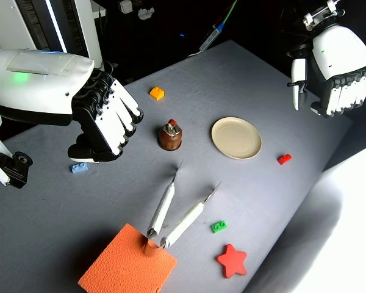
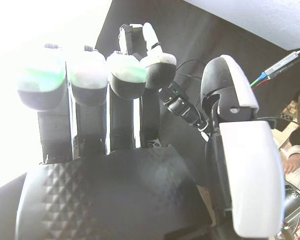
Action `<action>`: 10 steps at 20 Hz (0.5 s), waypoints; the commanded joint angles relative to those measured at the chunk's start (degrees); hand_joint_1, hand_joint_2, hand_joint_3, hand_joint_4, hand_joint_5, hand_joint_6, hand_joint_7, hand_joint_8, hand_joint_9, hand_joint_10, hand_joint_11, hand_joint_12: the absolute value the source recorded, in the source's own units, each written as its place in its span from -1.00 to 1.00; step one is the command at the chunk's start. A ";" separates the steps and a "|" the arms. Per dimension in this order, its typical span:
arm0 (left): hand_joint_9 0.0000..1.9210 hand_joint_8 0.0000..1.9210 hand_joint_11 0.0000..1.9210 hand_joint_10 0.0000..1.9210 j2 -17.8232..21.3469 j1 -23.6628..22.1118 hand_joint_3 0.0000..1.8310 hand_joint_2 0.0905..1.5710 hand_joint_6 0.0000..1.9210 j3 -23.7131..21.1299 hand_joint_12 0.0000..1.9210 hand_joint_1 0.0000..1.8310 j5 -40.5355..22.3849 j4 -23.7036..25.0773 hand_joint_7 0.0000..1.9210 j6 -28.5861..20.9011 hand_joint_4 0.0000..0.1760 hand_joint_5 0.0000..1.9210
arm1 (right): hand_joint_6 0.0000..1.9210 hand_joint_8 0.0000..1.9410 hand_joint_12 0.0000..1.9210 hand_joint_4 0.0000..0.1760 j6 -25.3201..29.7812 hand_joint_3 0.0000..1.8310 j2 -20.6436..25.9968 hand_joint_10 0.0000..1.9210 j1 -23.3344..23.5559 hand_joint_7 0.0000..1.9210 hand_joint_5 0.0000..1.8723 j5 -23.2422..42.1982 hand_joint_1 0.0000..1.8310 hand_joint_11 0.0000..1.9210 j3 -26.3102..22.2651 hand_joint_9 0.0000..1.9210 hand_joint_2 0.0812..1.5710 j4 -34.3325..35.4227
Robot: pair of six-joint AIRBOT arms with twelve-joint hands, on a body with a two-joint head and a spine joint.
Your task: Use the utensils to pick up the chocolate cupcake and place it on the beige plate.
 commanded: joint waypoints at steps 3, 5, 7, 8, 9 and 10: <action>-0.96 -0.99 -1.00 -0.99 0.46 -1.00 -0.98 0.34 -0.99 0.28 -0.84 -0.98 -0.42 -0.34 -0.95 0.31 -1.00 -0.91 | -1.00 -1.00 -0.90 -1.00 -0.14 -0.98 0.19 -1.00 1.03 -1.00 -1.00 6.32 -0.98 -1.00 -0.24 -1.00 0.13 1.24; -0.96 -1.00 -1.00 -1.00 0.38 -1.02 -1.00 0.36 -1.00 0.39 -0.86 -0.96 -0.62 -0.35 -0.94 0.31 -1.00 -0.92 | -1.00 -1.00 -0.92 -1.00 -0.16 -0.99 0.16 -1.00 1.13 -1.00 -1.00 5.85 -0.98 -1.00 -0.19 -1.00 0.13 1.25; -0.95 -1.00 -1.00 -1.00 0.29 -1.08 -1.00 0.36 -1.00 0.49 -0.84 -0.95 -0.71 -0.36 -0.94 0.31 -1.00 -0.91 | -1.00 -1.00 -0.93 -1.00 -4.28 -0.99 -0.34 -1.00 1.53 -1.00 -1.00 4.80 -0.97 -1.00 -0.15 -1.00 0.13 5.06; -0.93 -1.00 -1.00 -1.00 0.25 -1.15 -1.00 0.36 -1.00 0.59 -0.81 -0.93 -0.80 -0.39 -0.92 0.30 -1.00 -0.89 | -1.00 -1.00 -0.89 -1.00 -8.70 -1.00 -0.92 -1.00 1.76 -1.00 -0.99 3.84 -0.98 -1.00 -0.10 -1.00 0.13 9.25; -0.95 -1.00 -1.00 -1.00 0.20 -1.22 -1.00 0.37 -1.00 0.67 -0.84 -0.94 -0.88 -0.43 -0.94 0.29 -1.00 -0.91 | -1.00 -1.00 -0.84 -1.00 -12.00 -1.00 -1.88 -1.00 2.03 -0.98 -0.98 2.83 -1.00 -1.00 0.32 -0.98 0.13 12.42; -0.96 -1.00 -1.00 -1.00 0.20 -1.24 -1.00 0.37 -1.00 0.68 -0.88 -0.96 -0.94 -0.43 -0.95 0.29 -1.00 -0.92 | -1.00 -1.00 -0.80 -1.00 -12.50 -1.00 -3.03 -1.00 2.43 -0.97 -0.97 1.69 -0.98 -1.00 1.21 -0.97 0.13 12.71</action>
